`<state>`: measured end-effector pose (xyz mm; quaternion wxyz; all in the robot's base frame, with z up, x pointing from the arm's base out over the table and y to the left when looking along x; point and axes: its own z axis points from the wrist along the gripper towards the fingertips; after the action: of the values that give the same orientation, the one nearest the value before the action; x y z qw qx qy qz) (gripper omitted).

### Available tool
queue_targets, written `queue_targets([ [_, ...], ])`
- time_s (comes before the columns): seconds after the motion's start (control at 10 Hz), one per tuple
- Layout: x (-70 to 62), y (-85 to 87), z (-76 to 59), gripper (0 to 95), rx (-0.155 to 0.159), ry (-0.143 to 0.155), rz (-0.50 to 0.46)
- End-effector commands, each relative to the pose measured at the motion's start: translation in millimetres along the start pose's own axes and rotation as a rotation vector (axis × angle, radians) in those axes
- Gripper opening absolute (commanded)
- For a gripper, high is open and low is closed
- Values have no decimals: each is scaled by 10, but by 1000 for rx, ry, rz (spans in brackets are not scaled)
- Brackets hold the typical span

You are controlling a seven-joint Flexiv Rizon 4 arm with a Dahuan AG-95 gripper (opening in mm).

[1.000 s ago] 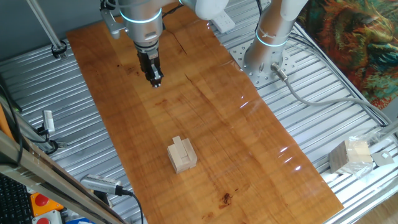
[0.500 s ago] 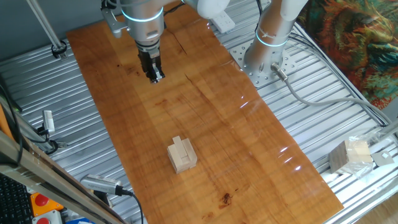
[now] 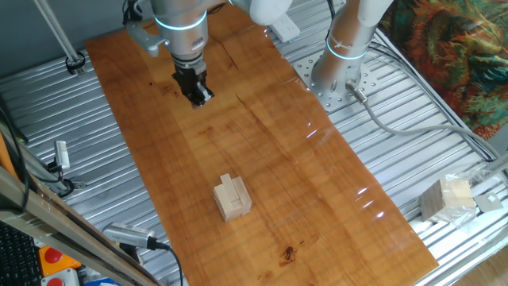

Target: Play Jenga

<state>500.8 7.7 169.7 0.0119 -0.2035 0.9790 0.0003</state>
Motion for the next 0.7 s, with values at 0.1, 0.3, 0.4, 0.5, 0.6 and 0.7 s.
queue_targets([
  [0.1, -301, 473, 216, 0, 13, 34, -821],
  [0.3, -462, 827, 338, 0, 46, 70, -965],
  [0.4, -558, 823, 391, 0, 45, 70, -1035],
  [0.5, -606, 854, 408, 0, 50, 73, -1054],
  [0.6, -638, 854, 421, 0, 51, 70, -1068],
  [0.7, -704, 879, 436, 0, 54, 52, -1100],
])
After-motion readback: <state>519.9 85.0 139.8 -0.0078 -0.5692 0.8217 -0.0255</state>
